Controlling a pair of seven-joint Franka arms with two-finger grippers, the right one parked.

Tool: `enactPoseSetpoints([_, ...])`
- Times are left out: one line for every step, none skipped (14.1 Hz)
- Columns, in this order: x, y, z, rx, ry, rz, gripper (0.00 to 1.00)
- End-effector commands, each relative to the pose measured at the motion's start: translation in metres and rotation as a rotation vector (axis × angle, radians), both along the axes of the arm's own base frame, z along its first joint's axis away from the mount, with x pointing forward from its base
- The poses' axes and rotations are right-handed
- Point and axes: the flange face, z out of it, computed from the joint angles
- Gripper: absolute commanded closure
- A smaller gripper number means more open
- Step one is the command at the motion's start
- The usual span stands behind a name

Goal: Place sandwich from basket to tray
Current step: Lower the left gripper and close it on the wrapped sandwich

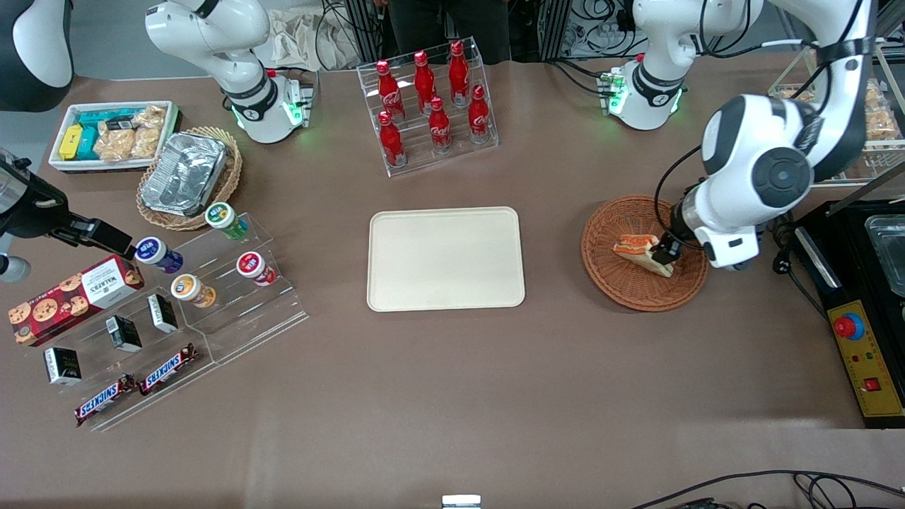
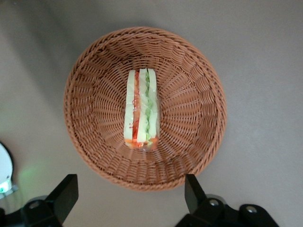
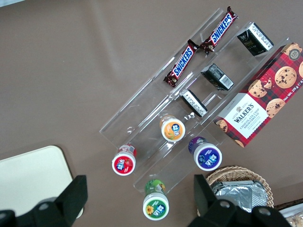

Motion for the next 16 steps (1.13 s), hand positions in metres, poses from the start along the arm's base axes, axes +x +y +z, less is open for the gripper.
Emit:
enactPoseSetpoints([-0.014,0.003,-0.025,0.029,-0.021,-0.020,0.00])
enactPoseSetpoints([-0.019,0.004,-0.041,0.039,-0.028,-0.030,0.00])
enactPoseSetpoints([-0.024,0.006,-0.054,0.040,-0.039,-0.035,0.00])
enactPoseSetpoints([-0.028,0.007,-0.062,0.039,-0.053,-0.038,0.00])
enactPoseSetpoints([-0.029,0.007,-0.066,0.036,-0.060,-0.037,0.00])
enactPoseSetpoints([-0.028,0.007,-0.071,0.035,-0.062,-0.036,0.00])
enactPoseSetpoints([-0.027,0.007,-0.076,0.033,-0.061,-0.032,0.00])
enactPoseSetpoints([-0.027,0.007,-0.082,0.034,-0.059,-0.026,0.00])
enactPoseSetpoints([-0.027,0.006,-0.086,0.035,-0.054,-0.023,0.00])
enactPoseSetpoints([-0.026,0.006,-0.090,0.033,-0.056,-0.023,0.00])
enactPoseSetpoints([-0.025,0.006,-0.091,0.030,-0.066,-0.024,0.00])
enactPoseSetpoints([-0.026,0.006,-0.096,0.029,-0.064,-0.024,0.00])
enactPoseSetpoints([-0.025,0.006,-0.099,0.028,-0.065,-0.024,0.00])
enactPoseSetpoints([-0.025,0.005,-0.103,0.028,-0.064,-0.026,0.00])
enactPoseSetpoints([-0.025,0.005,-0.106,0.026,-0.067,-0.026,0.00])
enactPoseSetpoints([-0.026,0.005,-0.111,0.024,-0.071,-0.026,0.00])
